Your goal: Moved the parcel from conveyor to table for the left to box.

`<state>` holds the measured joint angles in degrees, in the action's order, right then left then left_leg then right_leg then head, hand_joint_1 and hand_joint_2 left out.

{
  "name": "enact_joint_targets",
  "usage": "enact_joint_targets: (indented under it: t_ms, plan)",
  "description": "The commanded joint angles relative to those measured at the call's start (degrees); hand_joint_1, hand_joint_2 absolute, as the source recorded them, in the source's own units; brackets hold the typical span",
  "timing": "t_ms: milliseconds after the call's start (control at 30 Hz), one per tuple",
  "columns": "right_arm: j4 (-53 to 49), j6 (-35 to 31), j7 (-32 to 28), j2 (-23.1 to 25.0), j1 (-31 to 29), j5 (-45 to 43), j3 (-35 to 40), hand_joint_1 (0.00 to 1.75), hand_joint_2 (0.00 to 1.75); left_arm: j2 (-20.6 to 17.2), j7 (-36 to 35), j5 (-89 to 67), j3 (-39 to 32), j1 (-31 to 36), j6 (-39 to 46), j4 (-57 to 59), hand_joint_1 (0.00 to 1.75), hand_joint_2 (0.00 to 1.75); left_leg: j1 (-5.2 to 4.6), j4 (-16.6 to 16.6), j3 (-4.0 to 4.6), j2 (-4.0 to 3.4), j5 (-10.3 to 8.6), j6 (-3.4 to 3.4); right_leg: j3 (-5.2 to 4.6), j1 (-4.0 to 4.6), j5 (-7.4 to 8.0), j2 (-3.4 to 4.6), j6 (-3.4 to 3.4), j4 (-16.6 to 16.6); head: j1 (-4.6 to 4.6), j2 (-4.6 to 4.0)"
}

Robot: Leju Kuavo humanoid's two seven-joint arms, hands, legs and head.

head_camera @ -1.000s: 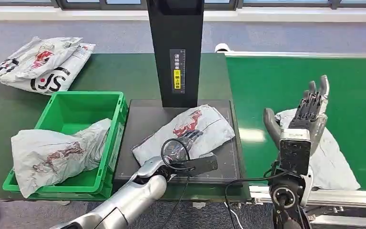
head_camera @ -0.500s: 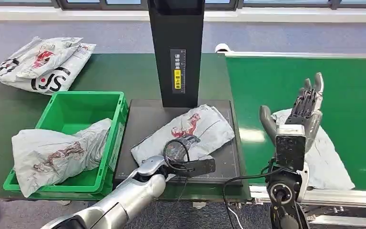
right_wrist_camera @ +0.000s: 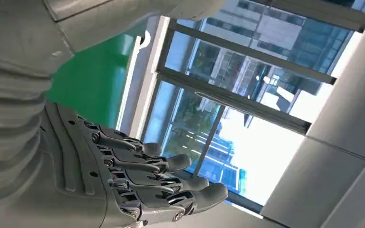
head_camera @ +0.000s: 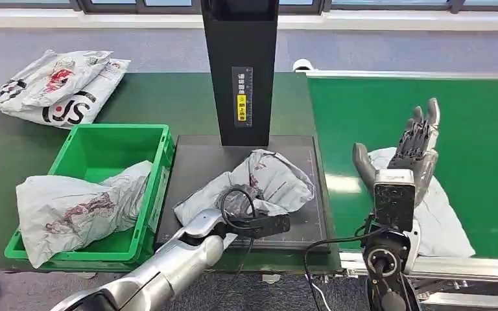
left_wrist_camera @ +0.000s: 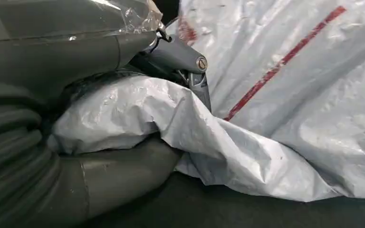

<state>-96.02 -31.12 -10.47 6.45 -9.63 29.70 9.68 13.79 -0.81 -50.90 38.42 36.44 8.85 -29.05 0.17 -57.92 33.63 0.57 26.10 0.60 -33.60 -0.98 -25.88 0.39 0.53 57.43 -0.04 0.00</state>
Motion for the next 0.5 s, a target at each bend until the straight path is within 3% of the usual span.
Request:
enact_joint_targets:
  t_ms: [33,200,333,500]
  plan:
    - [2.8,-0.6,0.2,0.5,-0.7,-0.4,-2.1,0.00,1.75,-3.7,-1.5,-0.8,-3.1,1.2,8.0,1.6,1.75,1.75,0.08,0.2,-0.14,-0.24,-0.03,0.04,0.10,0.10,0.11,0.14,-0.09,-0.2,0.00,-0.02]
    - [7.6,1.0,4.8,0.1,0.2,4.6,-2.9,0.00,1.75,-7.4,-2.1,-4.5,-9.2,1.1,18.0,-7.8,1.75,1.75,0.09,0.1,-0.10,-0.23,-0.04,0.04,0.04,0.11,0.11,0.12,-0.09,-0.2,0.00,-0.02]
    - [13.0,-1.5,9.3,0.8,2.6,14.3,-5.6,0.00,1.75,-14.2,-5.0,-13.4,-16.1,-1.5,19.8,-32.8,1.75,1.75,0.15,0.0,0.02,-0.18,-0.02,0.07,-0.05,0.16,0.08,0.12,-0.07,-0.1,0.00,-0.02]
    - [15.4,-3.4,11.0,0.8,6.1,18.7,-8.6,0.00,1.75,-19.2,-4.3,-19.2,-22.7,-3.9,22.4,-51.3,1.75,1.75,0.14,0.0,0.10,-0.13,-0.01,0.07,-0.13,0.14,0.04,0.10,-0.06,0.0,0.00,-0.02]
